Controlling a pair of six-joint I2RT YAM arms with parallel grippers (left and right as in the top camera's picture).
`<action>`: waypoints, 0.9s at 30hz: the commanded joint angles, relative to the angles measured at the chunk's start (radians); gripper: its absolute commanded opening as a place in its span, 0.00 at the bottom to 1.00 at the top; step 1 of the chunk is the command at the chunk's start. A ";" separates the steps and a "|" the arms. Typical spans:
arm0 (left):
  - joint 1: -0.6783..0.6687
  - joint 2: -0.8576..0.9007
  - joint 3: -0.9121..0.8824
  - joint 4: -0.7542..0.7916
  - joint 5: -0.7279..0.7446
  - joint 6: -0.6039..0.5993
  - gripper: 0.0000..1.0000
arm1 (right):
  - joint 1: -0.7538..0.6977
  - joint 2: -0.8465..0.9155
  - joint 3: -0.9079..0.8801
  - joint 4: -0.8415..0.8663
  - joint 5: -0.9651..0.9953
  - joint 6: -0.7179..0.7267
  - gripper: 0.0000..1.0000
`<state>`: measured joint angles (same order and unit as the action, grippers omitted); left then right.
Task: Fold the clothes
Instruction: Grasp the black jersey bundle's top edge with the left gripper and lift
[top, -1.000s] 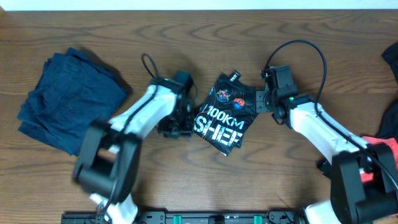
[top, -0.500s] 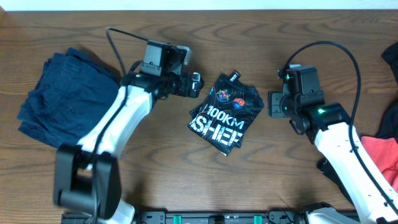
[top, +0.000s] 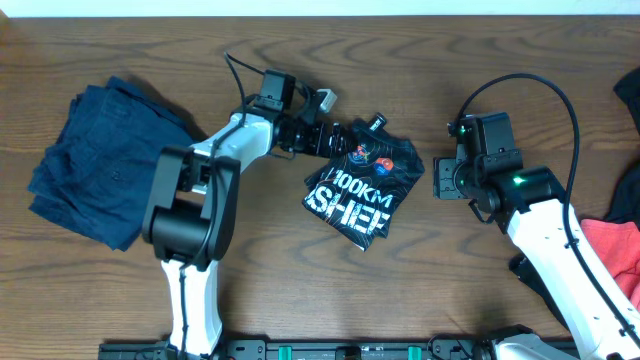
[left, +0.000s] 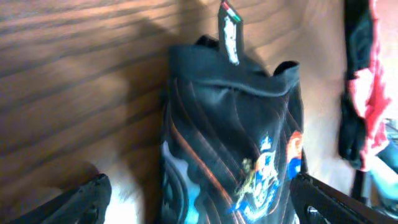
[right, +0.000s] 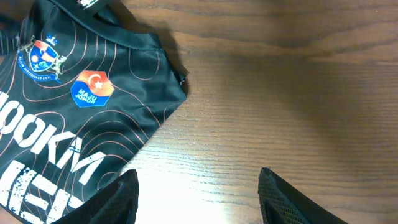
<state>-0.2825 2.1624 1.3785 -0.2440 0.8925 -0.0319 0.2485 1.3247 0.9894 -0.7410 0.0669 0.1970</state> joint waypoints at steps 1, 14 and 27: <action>-0.015 0.076 0.012 0.001 0.109 -0.027 0.94 | -0.010 -0.014 0.013 -0.003 0.000 -0.011 0.60; -0.129 0.185 0.012 0.019 0.034 -0.072 0.45 | -0.010 -0.014 0.013 -0.004 0.000 -0.011 0.59; -0.034 0.047 0.050 0.028 0.003 -0.105 0.06 | -0.010 -0.014 0.013 -0.005 0.006 -0.011 0.59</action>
<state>-0.3840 2.2807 1.4216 -0.2100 1.0080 -0.1322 0.2485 1.3247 0.9894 -0.7437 0.0669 0.1970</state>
